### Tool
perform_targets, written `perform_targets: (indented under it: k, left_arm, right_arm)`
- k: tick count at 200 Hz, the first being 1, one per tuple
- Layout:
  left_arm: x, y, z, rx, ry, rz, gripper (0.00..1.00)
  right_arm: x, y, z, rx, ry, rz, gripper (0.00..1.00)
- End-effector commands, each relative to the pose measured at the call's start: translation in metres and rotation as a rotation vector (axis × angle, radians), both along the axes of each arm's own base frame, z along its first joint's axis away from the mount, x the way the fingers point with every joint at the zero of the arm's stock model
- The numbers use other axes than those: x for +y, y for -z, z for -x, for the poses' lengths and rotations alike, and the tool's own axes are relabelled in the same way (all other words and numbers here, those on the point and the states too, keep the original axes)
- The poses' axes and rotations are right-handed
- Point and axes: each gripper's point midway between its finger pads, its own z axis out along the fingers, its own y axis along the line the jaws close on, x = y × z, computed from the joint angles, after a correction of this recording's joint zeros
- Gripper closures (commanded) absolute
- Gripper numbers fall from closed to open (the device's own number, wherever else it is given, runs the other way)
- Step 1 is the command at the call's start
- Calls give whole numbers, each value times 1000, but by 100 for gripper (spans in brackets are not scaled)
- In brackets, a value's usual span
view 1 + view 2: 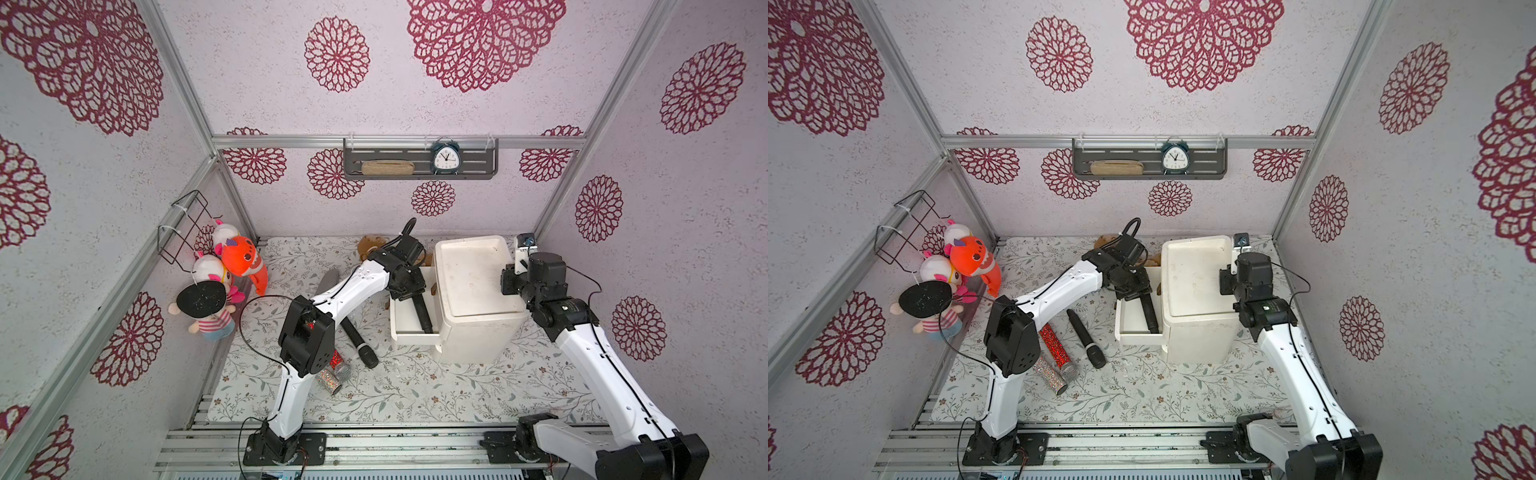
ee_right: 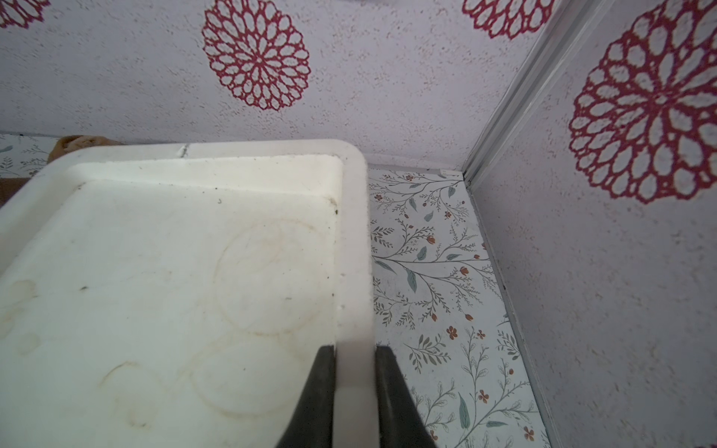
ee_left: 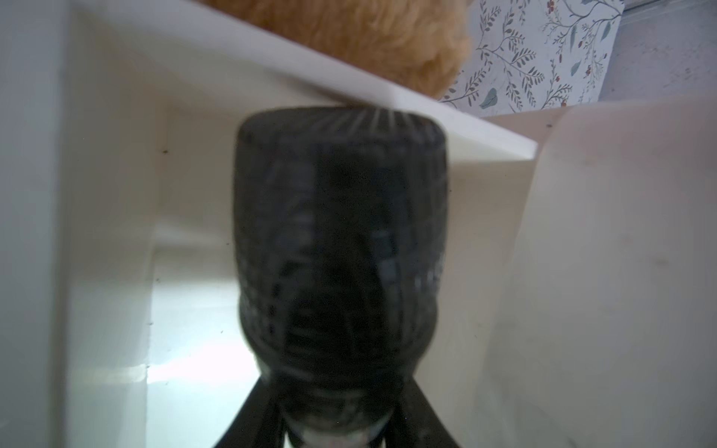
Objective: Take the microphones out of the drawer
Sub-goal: Pick up the microphone from the drawer.
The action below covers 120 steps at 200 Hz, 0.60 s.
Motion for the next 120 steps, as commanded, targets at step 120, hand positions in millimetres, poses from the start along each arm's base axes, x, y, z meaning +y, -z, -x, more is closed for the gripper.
perform_targets:
  k: [120]
  left_arm:
    - [23, -85, -23, -208, -24, 118, 100]
  right_arm:
    - [4, -24, -3, -97, -17, 15, 100]
